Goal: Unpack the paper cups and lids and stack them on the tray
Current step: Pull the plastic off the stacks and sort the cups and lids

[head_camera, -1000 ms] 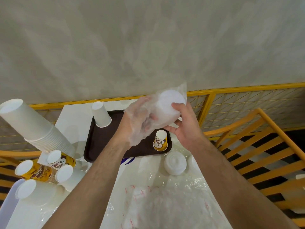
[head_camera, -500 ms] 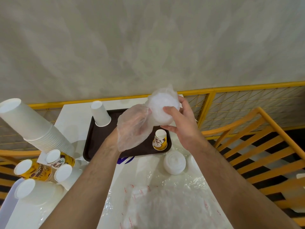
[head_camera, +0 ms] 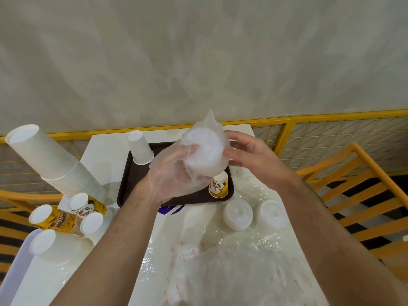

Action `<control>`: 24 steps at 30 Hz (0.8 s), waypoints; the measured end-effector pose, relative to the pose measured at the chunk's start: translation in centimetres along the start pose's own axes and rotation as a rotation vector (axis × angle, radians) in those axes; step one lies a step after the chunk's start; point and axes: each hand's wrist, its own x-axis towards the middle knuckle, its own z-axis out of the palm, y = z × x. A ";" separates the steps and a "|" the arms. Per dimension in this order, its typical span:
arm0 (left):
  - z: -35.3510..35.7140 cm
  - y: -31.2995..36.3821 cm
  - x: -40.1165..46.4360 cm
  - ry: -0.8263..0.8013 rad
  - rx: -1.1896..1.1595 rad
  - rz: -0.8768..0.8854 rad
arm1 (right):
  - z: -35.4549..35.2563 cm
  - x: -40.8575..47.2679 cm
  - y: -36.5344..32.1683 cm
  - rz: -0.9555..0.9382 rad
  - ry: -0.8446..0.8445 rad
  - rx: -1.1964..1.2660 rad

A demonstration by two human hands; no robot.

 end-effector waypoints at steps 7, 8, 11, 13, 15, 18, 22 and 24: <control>-0.8 -0.8 -2.2 -0.040 -0.127 -0.041 | 2.6 0.5 0.3 -0.203 0.095 0.028; -1.2 -1.0 -2.8 0.020 -0.152 -0.040 | 3.1 0.4 0.4 -0.217 0.100 0.021; -3.1 -1.4 -4.8 0.161 -0.192 -0.016 | 4.5 0.2 0.5 -0.246 0.173 0.037; -3.4 -1.7 -6.3 0.182 -0.055 0.016 | 5.1 -0.2 0.7 -0.239 0.229 0.113; -3.8 -1.8 -7.8 0.246 0.008 -0.008 | 5.7 -0.7 1.0 -0.249 0.263 0.161; -4.9 -1.6 -10.3 0.352 -0.034 -0.049 | 6.8 -1.4 2.0 -0.307 0.265 0.108; -3.2 -2.5 -11.6 0.466 0.036 -0.054 | 9.3 -2.2 2.5 -0.272 0.176 0.024; -2.7 -3.0 -12.1 0.626 -0.007 0.029 | 10.8 -2.7 2.0 -0.209 0.086 -0.005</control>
